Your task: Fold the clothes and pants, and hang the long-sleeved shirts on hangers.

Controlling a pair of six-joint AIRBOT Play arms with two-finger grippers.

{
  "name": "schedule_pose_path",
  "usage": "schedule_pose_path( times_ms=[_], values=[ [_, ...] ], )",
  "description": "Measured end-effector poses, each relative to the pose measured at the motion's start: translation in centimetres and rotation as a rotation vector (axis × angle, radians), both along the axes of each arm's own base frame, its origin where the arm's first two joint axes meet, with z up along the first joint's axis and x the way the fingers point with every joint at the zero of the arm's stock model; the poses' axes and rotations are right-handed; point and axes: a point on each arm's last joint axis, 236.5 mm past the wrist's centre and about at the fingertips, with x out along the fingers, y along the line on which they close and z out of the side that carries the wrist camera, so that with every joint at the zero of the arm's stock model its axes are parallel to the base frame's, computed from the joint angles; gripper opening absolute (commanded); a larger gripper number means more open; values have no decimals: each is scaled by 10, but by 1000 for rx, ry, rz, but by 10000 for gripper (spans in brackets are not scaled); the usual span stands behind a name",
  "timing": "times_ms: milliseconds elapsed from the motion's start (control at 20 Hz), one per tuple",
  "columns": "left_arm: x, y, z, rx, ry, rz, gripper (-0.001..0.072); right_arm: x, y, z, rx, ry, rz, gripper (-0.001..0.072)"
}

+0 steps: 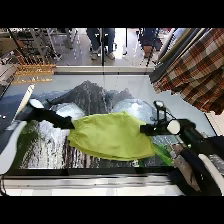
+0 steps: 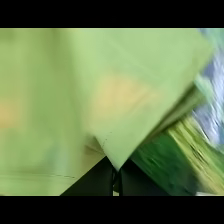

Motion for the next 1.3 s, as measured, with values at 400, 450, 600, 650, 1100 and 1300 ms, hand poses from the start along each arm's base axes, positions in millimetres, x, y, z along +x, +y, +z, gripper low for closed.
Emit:
schedule_pose_path(
  times_ms=[400, 450, 600, 650, 1100, 1300],
  values=[
    [5, -21, 10, 8, -34, 16, 13, 31, 199, 86, 147, -215, 385, 13],
    [10, -10, 30, 1, -66, 43, 13, 24, 223, 74, 155, -193, 427, 14],
    [21, 46, 104, -2, -196, 171, 13, 0, 277, 37, 181, -112, 537, 341],
    [20, 65, 125, 3, -235, 209, 13, -7, 287, 35, 201, -92, 563, 438],
    [9, 135, 193, 38, -381, 377, 13, 51, 117, 129, 96, -190, 349, 704],
    [10, 127, 191, 34, -375, 357, 14, 28, 77, 36, 178, 70, 241, 705]
  ],
)
